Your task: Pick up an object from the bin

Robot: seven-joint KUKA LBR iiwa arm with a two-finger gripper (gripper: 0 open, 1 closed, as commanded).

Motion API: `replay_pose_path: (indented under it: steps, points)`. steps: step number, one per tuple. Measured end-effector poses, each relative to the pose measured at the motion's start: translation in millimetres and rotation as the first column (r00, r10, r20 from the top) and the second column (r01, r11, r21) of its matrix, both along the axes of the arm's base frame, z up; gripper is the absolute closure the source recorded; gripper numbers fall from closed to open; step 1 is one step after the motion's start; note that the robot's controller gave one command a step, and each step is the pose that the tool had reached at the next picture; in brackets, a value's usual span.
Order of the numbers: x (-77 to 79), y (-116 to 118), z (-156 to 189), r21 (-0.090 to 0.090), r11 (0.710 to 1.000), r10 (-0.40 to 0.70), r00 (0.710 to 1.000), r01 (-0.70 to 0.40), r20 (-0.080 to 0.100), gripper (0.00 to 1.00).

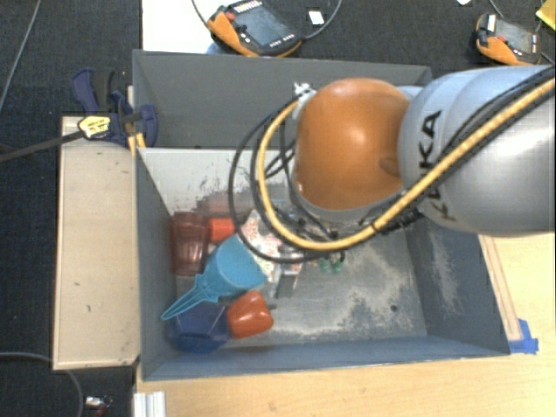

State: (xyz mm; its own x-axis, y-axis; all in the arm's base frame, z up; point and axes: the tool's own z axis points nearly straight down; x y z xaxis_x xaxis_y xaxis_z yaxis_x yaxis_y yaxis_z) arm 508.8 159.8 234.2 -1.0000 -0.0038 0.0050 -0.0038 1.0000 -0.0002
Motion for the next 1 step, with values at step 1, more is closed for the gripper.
replay_pose_path:
  steps: [1]
  points:
    - [1.8, -1.0, 4.0, 0.001, 1.000, -0.006, 1.000, 0.006, 0.008, 0.00]
